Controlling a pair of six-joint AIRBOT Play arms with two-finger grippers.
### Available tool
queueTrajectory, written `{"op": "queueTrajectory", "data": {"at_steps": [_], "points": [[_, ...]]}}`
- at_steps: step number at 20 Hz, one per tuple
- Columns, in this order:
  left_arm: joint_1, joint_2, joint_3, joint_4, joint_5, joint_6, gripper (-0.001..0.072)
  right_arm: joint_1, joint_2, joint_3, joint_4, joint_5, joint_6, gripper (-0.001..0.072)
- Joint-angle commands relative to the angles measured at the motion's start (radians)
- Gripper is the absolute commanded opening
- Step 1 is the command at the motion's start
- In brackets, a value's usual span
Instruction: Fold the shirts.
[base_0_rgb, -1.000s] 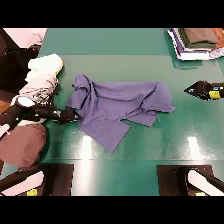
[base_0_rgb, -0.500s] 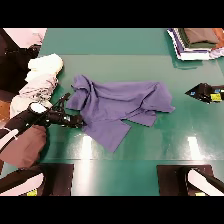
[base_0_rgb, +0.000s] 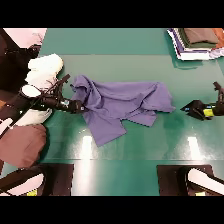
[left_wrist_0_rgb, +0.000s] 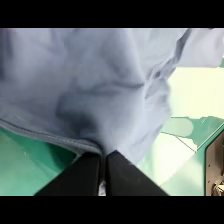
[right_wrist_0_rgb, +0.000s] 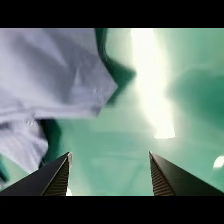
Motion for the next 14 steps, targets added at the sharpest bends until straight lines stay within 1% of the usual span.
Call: {"op": "queueTrajectory", "data": {"at_steps": [1,6,9,10,11,12,14], "points": [[0.0,0.001,0.034,0.001,-0.018,-0.005,0.0026,0.04,-0.123,-0.01,0.125,-0.089,-0.048,0.0554],[0.0,0.001,0.034,0.001,-0.016,-0.005,0.0026,0.127,-0.219,0.081,0.124,-0.091,-0.046,0.0547],[0.0,0.001,0.034,0.002,-0.029,-0.005,0.0026,0.146,-0.223,0.07,0.098,-0.084,-0.039,0.048],[0.0,0.001,0.034,0.002,-0.037,-0.005,0.0026,0.145,-0.22,0.063,0.09,-0.083,-0.04,0.034],[0.0,0.001,0.035,0.002,-0.042,-0.006,0.0026,0.145,-0.21,0.056,0.08,-0.084,-0.041,0.0163],[0.0,0.001,0.038,0.003,-0.042,-0.022,0.0025,0.14,-0.192,0.05,0.081,-0.087,-0.055,0.0015],[0.0,0.001,0.089,0.017,-0.049,-0.033,0.0025,0.119,-0.134,0.068,0.081,-0.084,-0.056,0.0012]]}}
